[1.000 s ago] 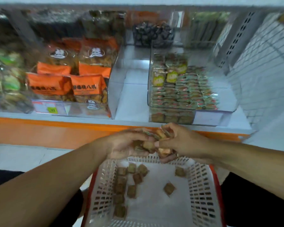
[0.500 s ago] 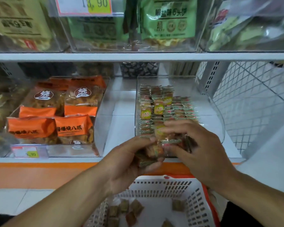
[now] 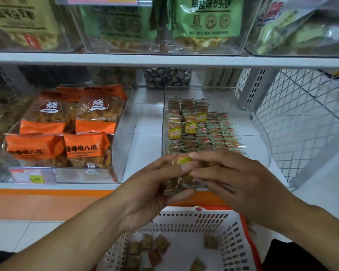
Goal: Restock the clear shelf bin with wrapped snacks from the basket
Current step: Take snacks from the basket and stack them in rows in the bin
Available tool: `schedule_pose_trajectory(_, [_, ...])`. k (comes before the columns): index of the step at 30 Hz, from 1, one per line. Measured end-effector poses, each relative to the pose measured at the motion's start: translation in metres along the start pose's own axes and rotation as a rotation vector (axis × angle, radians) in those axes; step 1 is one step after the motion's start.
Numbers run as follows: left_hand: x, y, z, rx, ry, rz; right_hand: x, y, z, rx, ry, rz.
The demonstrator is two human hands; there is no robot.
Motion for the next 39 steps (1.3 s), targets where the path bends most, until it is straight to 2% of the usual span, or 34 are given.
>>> schedule_pose_trajectory(3, [0.001, 0.005, -0.001, -0.054, 0.008, 0.051, -0.001, 0.004, 0.026, 0.098, -0.355, -0.011])
schedule_pose_trajectory(6, [0.001, 0.009, 0.002, -0.108, -0.02, 0.08, -0.008, 0.011, 0.05, 0.285, -0.705, 0.09])
schedule_pose_trajectory(10, [0.003, 0.018, 0.005, -0.128, -0.072, 0.168, -0.02, -0.004, 0.057, 0.858, -1.037, 0.162])
schedule_pose_trajectory(11, [0.004, 0.02, 0.004, -0.123, -0.08, 0.181, -0.02, -0.005, 0.055, 0.929, -1.068, 0.173])
schedule_pose_trajectory(16, [0.001, 0.015, -0.01, -0.067, -0.072, 0.185, -0.009, 0.006, 0.035, 0.672, -0.828, 0.251])
schedule_pose_trajectory(19, [-0.001, 0.006, -0.014, -0.082, -0.055, 0.141, -0.011, -0.001, 0.017, 0.614, -0.689, 0.214])
schedule_pose_trajectory(24, [-0.003, -0.002, -0.013, -0.159, -0.037, 0.083, -0.009, 0.005, 0.002, 0.254, -0.433, 0.21])
schedule_pose_trajectory(27, [-0.001, -0.003, -0.019, -0.178, -0.019, 0.083, -0.013, -0.002, -0.004, 0.155, -0.407, 0.208])
schedule_pose_trajectory(30, [0.0, -0.002, -0.02, -0.185, -0.048, 0.122, -0.016, -0.014, -0.007, 0.201, -0.451, 0.148])
schedule_pose_trajectory(37, [0.004, 0.002, -0.026, -0.183, -0.046, 0.158, -0.016, -0.034, -0.021, 0.042, -0.413, -0.086])
schedule_pose_trajectory(39, [0.006, 0.002, -0.025, -0.184, -0.049, 0.162, -0.016, -0.032, -0.024, 0.088, -0.431, -0.063])
Point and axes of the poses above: each hand's wrist, its own x-axis towards the middle knuckle, its own y-axis out of the back of the hand, z = x × y, the point moved 8 cm from there along x, towards the middle knuckle, and after that the axes turned 15 degrees about z, right-handed, at the moved point
